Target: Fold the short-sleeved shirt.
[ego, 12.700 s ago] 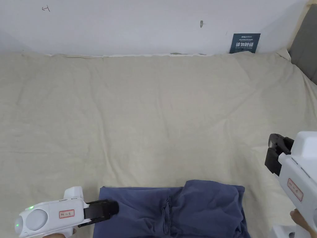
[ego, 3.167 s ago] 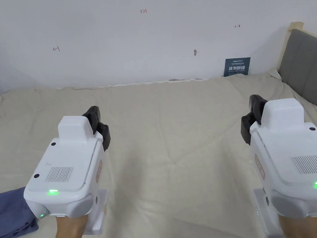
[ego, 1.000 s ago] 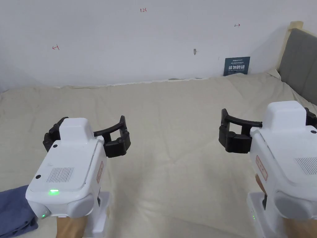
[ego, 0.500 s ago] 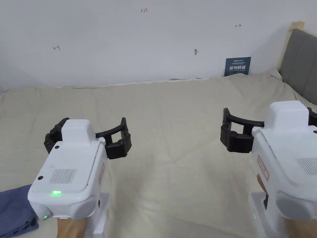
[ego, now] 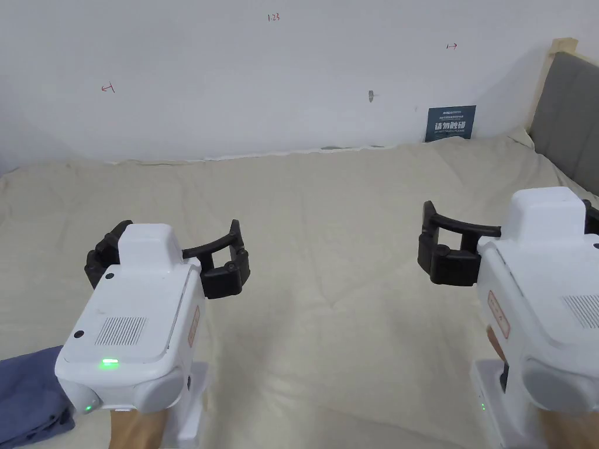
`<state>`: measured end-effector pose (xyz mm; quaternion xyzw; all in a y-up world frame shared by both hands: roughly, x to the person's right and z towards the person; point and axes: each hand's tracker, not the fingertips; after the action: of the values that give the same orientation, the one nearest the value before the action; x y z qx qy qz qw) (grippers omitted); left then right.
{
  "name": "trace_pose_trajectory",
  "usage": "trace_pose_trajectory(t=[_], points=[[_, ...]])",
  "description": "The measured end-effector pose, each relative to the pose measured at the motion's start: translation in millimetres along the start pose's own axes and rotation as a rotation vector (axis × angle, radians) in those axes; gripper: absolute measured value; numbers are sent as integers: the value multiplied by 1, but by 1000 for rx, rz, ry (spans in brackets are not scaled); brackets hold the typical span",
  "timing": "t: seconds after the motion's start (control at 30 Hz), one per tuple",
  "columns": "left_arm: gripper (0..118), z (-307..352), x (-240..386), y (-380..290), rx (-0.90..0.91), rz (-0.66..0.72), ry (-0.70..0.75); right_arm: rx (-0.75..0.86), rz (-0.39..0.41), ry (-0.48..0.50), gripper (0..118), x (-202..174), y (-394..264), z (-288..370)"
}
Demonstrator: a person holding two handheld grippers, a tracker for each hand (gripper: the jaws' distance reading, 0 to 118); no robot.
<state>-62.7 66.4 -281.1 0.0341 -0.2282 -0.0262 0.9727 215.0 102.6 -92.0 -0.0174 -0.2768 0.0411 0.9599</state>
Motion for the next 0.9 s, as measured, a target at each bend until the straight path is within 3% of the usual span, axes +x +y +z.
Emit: trace_pose_trajectory(t=[0.9], points=[[118, 1, 0, -1, -4, -5, 0, -62, -4, -19, 118, -2, 1, -5]])
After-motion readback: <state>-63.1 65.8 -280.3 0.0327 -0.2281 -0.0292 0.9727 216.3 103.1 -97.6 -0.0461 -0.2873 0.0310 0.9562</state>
